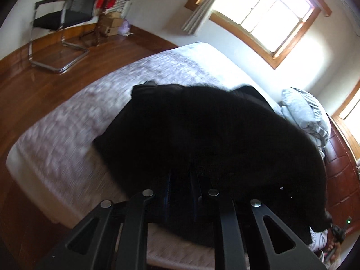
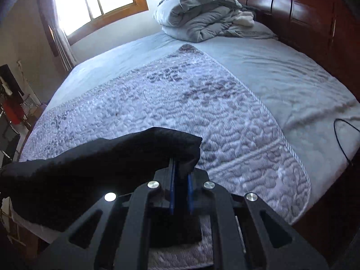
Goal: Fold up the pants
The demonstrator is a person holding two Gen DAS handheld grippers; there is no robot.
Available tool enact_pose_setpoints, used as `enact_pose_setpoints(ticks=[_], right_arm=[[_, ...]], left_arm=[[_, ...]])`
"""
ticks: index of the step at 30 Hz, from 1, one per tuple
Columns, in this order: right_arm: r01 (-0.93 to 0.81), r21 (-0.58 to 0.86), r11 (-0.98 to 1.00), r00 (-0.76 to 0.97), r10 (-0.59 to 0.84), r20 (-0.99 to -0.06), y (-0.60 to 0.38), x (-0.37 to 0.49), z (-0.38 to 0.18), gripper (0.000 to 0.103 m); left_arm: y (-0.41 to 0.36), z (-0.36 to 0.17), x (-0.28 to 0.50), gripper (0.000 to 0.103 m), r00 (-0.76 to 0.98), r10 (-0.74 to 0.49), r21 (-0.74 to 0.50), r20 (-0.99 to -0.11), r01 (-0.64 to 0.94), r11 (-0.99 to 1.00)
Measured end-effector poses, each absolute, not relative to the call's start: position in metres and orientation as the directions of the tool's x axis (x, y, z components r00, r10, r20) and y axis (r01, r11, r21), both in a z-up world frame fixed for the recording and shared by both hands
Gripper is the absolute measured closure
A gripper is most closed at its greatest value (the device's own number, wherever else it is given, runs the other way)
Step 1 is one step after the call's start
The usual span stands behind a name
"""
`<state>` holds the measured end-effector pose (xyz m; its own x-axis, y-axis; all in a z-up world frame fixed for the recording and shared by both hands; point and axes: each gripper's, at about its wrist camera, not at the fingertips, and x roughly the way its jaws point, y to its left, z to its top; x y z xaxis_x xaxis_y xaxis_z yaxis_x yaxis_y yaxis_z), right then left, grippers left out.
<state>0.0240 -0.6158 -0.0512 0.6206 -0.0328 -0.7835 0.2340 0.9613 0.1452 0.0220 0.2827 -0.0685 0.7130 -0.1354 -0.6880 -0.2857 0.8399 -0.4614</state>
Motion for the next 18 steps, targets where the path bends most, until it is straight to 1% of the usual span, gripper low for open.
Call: enact_pose_setpoints(ticks=[4, 5, 6, 7, 8, 9, 10, 11, 13, 15, 16, 18], right_arm=[[0.245, 0.101, 0.964, 0.522, -0.043, -0.852, -0.601, 0.002, -0.093, 0.095], [0.243, 0.087, 0.966, 0.504, -0.049, -0.862, -0.598, -0.001, -0.100, 0.091], [0.247, 0.081, 0.966, 0.497, -0.054, -0.866, -0.598, -0.003, -0.102, 0.089], [0.254, 0.088, 0.963, 0.488, -0.049, -0.872, -0.599, -0.006, -0.105, 0.087], [0.264, 0.091, 0.960, 0.479, -0.049, -0.876, -0.600, -0.007, -0.104, 0.078], [0.279, 0.080, 0.957, 0.470, -0.063, -0.880, -0.602, -0.008, -0.103, 0.054], [0.298, 0.056, 0.953, 0.465, -0.093, -0.881, -0.603, -0.009, -0.099, 0.042], [0.298, 0.052, 0.953, 0.476, -0.102, -0.874, -0.605, -0.011, -0.094, 0.035], [0.294, 0.056, 0.954, 0.482, -0.098, -0.871, -0.608, -0.014, -0.087, 0.037], [0.295, 0.045, 0.955, 0.480, -0.107, -0.870, -0.609, -0.017, -0.083, 0.037], [0.297, 0.042, 0.954, 0.479, -0.111, -0.871, -0.610, -0.018, -0.082, 0.037], [0.307, 0.055, 0.950, 0.481, -0.105, -0.870, -0.612, -0.021, -0.081, 0.036]], left_arm=[[0.289, -0.087, 0.002, 0.088, 0.684, -0.099, -0.436, -0.722, -0.341, 0.833], [0.291, -0.092, -0.002, 0.079, 0.667, -0.091, -0.428, -0.739, -0.362, 0.828], [0.292, -0.094, -0.008, 0.073, 0.659, -0.085, -0.426, -0.747, -0.377, 0.823], [0.294, -0.096, -0.014, 0.056, 0.652, -0.082, -0.429, -0.754, -0.395, 0.812], [0.296, -0.097, -0.022, 0.035, 0.648, -0.074, -0.436, -0.758, -0.419, 0.796], [0.298, -0.098, -0.032, 0.030, 0.650, -0.060, -0.443, -0.758, -0.444, 0.779], [0.298, -0.096, -0.039, 0.025, 0.655, -0.056, -0.451, -0.754, -0.453, 0.769], [0.298, -0.093, -0.046, 0.023, 0.664, -0.057, -0.467, -0.745, -0.459, 0.756], [0.297, -0.085, -0.058, 0.020, 0.700, -0.065, -0.516, -0.711, -0.457, 0.725], [0.288, -0.073, -0.057, 0.015, 0.748, -0.104, -0.572, -0.655, -0.402, 0.715], [0.283, -0.070, -0.053, 0.011, 0.757, -0.116, -0.580, -0.643, -0.383, 0.719], [0.271, -0.069, -0.039, 0.010, 0.742, -0.110, -0.552, -0.662, -0.382, 0.741]])
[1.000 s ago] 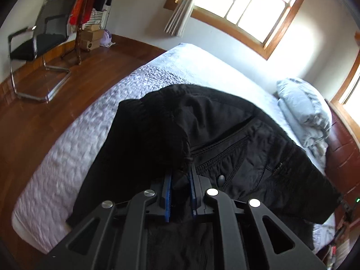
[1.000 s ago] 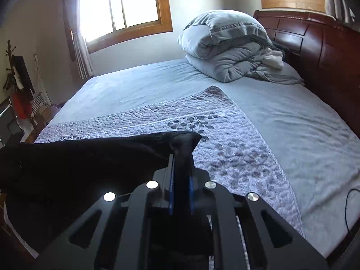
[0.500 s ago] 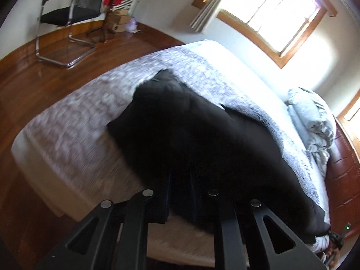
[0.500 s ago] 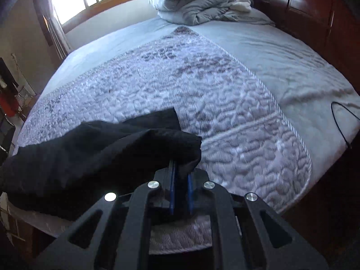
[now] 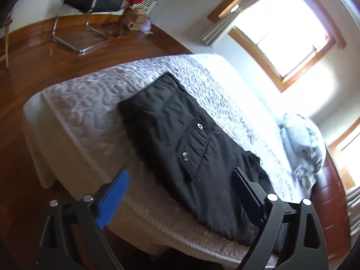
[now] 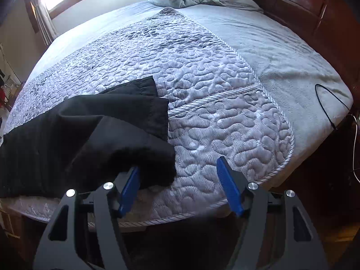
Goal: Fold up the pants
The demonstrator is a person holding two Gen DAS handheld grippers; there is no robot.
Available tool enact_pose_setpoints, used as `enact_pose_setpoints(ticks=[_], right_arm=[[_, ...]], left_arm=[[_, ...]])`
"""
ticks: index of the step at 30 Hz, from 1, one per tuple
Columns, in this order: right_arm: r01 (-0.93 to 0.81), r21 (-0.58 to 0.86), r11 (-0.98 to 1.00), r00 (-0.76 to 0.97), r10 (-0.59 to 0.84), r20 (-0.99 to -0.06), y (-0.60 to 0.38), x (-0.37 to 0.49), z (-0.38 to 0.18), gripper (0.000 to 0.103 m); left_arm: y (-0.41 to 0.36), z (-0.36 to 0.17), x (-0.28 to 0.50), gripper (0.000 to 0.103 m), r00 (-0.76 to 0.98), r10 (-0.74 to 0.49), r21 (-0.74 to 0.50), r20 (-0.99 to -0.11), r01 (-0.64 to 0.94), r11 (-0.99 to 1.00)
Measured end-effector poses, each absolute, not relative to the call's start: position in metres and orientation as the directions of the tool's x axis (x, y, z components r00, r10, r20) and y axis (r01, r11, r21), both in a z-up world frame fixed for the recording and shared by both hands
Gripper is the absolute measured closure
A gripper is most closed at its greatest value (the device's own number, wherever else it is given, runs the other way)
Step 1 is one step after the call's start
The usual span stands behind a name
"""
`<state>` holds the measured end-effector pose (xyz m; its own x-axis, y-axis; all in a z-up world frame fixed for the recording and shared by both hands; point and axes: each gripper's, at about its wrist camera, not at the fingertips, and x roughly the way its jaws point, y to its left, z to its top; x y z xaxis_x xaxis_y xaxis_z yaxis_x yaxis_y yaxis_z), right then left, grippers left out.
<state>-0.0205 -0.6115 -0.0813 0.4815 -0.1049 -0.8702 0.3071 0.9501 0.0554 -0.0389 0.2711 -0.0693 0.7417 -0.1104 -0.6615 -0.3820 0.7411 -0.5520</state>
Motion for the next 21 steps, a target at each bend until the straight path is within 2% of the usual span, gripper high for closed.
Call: enact_pose_setpoints(ticks=[3, 4, 5, 7, 10, 13, 15, 21], right_arm=[[0.325, 0.084, 0.942, 0.472, -0.084, -0.877, -0.614, -0.023, -0.084, 0.036], [0.326, 0.087, 0.941, 0.472, -0.082, -0.878, -0.614, -0.024, -0.084, 0.036], [0.330, 0.086, 0.940, 0.471, -0.084, -0.878, -0.614, -0.026, -0.084, 0.036], [0.346, 0.092, 0.934, 0.465, -0.086, -0.881, -0.616, -0.030, -0.084, 0.036], [0.389, 0.167, 0.906, 0.484, -0.047, -0.874, -0.625, -0.039, -0.079, 0.035], [0.445, 0.322, 0.836, 0.538, 0.038, -0.842, -0.637, -0.055, -0.068, 0.032], [0.451, 0.450, 0.771, 0.578, 0.132, -0.805, -0.641, -0.063, -0.065, 0.032], [0.389, 0.644, 0.659, 0.577, 0.370, -0.728, -0.613, -0.058, -0.069, 0.031]], left_arm=[[0.271, -0.086, -0.013, 0.013, 0.679, -0.060, -0.488, -0.732, -0.462, 0.741], [0.275, -0.093, -0.005, 0.020, 0.669, -0.056, -0.493, -0.741, -0.485, 0.723], [0.278, -0.098, 0.000, 0.040, 0.662, -0.066, -0.503, -0.747, -0.497, 0.707], [0.281, -0.103, 0.013, 0.070, 0.661, -0.098, -0.531, -0.744, -0.495, 0.688], [0.276, -0.100, 0.025, 0.084, 0.659, -0.075, -0.505, -0.748, -0.492, 0.709], [0.280, -0.103, 0.022, 0.085, 0.654, -0.066, -0.514, -0.754, -0.525, 0.678], [0.277, -0.109, 0.022, 0.084, 0.632, -0.045, -0.476, -0.773, -0.532, 0.700], [0.265, -0.110, 0.023, 0.082, 0.609, 0.011, -0.405, -0.793, -0.541, 0.737]])
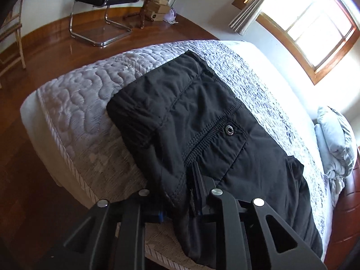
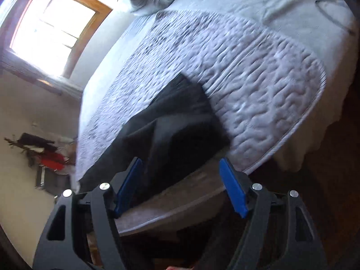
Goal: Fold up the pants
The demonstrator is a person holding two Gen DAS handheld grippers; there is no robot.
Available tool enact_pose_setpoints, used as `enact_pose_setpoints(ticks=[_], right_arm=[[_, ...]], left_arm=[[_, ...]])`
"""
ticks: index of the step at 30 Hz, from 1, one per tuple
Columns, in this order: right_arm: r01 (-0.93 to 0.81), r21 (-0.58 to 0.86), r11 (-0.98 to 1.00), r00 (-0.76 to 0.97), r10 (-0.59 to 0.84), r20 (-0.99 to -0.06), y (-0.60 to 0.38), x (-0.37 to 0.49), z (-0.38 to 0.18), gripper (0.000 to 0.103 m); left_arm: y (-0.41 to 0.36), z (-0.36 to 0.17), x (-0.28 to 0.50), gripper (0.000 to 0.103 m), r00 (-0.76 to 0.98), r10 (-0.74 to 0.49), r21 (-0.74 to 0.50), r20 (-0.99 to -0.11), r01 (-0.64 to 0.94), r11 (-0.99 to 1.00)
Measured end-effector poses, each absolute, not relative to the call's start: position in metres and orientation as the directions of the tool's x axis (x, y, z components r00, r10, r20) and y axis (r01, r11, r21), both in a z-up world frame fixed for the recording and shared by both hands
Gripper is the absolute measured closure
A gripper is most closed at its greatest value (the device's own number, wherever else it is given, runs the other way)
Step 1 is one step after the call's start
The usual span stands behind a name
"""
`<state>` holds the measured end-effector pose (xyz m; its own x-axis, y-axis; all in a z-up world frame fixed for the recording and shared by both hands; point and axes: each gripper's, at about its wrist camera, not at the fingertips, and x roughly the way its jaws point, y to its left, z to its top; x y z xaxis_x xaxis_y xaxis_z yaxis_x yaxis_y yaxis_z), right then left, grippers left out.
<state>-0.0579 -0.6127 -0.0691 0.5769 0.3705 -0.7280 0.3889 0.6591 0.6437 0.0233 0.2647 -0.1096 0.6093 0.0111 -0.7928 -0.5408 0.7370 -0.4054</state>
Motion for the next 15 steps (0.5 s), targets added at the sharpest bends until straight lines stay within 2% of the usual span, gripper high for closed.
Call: enact_pose_setpoints(ticks=[3, 4, 6, 7, 8, 10, 11, 12, 13, 14, 15], right_arm=[[0.398, 0.718, 0.571, 0.565, 0.464, -0.682, -0.600, -0.051, -0.084, 0.031], [0.412, 0.747, 0.521, 0.572, 0.491, -0.658, -0.600, -0.046, -0.092, 0.031], [0.450, 0.792, 0.413, 0.607, 0.509, -0.610, -0.605, -0.037, -0.105, 0.031], [0.470, 0.817, 0.333, 0.632, 0.519, -0.575, -0.611, -0.030, -0.113, 0.031], [0.491, 0.828, 0.272, 0.649, 0.520, -0.555, -0.614, -0.024, -0.119, 0.031], [0.535, 0.811, 0.235, 0.642, 0.512, -0.572, -0.620, -0.006, -0.128, 0.032], [0.554, 0.795, 0.250, 0.631, 0.496, -0.596, -0.622, 0.003, -0.130, 0.043], [0.567, 0.778, 0.270, 0.620, 0.482, -0.619, -0.624, 0.012, -0.130, 0.062], [0.581, 0.755, 0.304, 0.598, 0.469, -0.650, -0.625, 0.023, -0.129, 0.074], [0.578, 0.743, 0.337, 0.586, 0.462, -0.666, -0.625, 0.033, -0.127, 0.092], [0.567, 0.736, 0.370, 0.583, 0.451, -0.676, -0.623, 0.042, -0.121, 0.094]], left_arm=[[0.261, -0.105, 0.021, 0.073, 0.601, 0.020, -0.396, -0.799, -0.551, 0.734], [0.259, -0.103, 0.019, 0.061, 0.596, 0.016, -0.397, -0.803, -0.555, 0.731], [0.253, -0.097, 0.016, 0.049, 0.608, 0.006, -0.412, -0.794, -0.545, 0.730], [0.248, -0.091, 0.012, 0.038, 0.607, 0.017, -0.403, -0.794, -0.548, 0.733], [0.244, -0.086, 0.008, 0.031, 0.607, 0.024, -0.396, -0.794, -0.548, 0.736], [0.234, -0.074, -0.003, 0.025, 0.634, 0.026, -0.409, -0.773, -0.528, 0.744], [0.228, -0.070, -0.007, 0.020, 0.644, 0.025, -0.415, -0.765, -0.522, 0.745], [0.220, -0.066, -0.008, 0.019, 0.653, 0.013, -0.425, -0.757, -0.507, 0.750], [0.215, -0.065, -0.010, 0.019, 0.661, 0.003, -0.433, -0.751, -0.496, 0.752], [0.207, -0.066, -0.010, 0.019, 0.665, -0.012, -0.443, -0.747, -0.484, 0.755], [0.199, -0.069, -0.007, 0.019, 0.660, -0.033, -0.446, -0.750, -0.469, 0.762]])
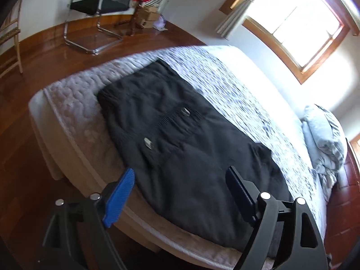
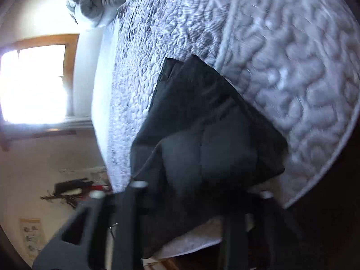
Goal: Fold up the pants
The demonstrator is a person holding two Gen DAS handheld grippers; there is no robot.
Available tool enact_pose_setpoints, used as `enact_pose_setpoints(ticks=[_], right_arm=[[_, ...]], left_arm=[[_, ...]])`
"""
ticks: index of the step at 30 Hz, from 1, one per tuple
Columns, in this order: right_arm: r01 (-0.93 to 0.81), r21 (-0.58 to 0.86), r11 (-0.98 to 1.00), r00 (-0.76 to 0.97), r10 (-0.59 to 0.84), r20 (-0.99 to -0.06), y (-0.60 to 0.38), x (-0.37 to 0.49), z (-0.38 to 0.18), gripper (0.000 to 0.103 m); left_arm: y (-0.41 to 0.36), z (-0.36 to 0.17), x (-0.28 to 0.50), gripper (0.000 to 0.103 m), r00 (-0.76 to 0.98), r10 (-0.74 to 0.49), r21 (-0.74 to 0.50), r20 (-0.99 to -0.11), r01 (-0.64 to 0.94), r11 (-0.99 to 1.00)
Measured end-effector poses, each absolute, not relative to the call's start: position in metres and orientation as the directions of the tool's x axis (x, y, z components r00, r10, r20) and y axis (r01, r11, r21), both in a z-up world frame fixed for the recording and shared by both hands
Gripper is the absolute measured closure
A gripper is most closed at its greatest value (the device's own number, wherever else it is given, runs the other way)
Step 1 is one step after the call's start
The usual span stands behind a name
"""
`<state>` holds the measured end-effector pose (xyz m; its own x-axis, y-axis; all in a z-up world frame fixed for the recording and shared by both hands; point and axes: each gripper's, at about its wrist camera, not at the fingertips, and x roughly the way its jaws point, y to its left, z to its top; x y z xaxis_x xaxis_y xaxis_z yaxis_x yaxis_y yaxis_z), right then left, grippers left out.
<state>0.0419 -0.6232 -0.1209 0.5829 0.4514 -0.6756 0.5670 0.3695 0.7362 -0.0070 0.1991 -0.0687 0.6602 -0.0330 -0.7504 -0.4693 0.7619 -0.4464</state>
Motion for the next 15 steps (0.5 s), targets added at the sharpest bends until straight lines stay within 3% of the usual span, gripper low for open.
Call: enact_pose_setpoints(ticks=[6, 9, 10, 11, 12, 15], right_arm=[[0.288, 0.774, 0.564, 0.669, 0.460, -0.584, -0.600, 0.075, -0.049, 0.098], [0.315, 0.735, 0.601, 0.636, 0.440, -0.633, -0.604, 0.071, -0.050, 0.097], [0.366, 0.708, 0.604, 0.598, 0.430, -0.677, -0.608, 0.069, -0.063, 0.095], [0.420, 0.671, 0.611, 0.549, 0.418, -0.724, -0.610, 0.069, -0.078, 0.085], [0.471, 0.633, 0.615, 0.502, 0.403, -0.765, -0.612, 0.067, -0.092, 0.068], [0.494, 0.613, 0.616, 0.475, 0.400, -0.784, -0.616, 0.051, -0.112, 0.065]], left_arm=[[0.170, -0.097, 0.015, 0.019, 0.596, -0.087, -0.415, -0.798, -0.440, 0.796], [0.166, -0.108, 0.022, 0.017, 0.577, -0.071, -0.394, -0.813, -0.456, 0.798], [0.165, -0.109, 0.024, 0.017, 0.575, -0.067, -0.388, -0.816, -0.458, 0.799], [0.164, -0.109, 0.025, 0.016, 0.573, -0.063, -0.386, -0.817, -0.462, 0.799], [0.163, -0.108, 0.025, 0.016, 0.571, -0.061, -0.383, -0.819, -0.464, 0.799], [0.160, -0.104, 0.027, 0.016, 0.564, -0.062, -0.386, -0.823, -0.476, 0.790]])
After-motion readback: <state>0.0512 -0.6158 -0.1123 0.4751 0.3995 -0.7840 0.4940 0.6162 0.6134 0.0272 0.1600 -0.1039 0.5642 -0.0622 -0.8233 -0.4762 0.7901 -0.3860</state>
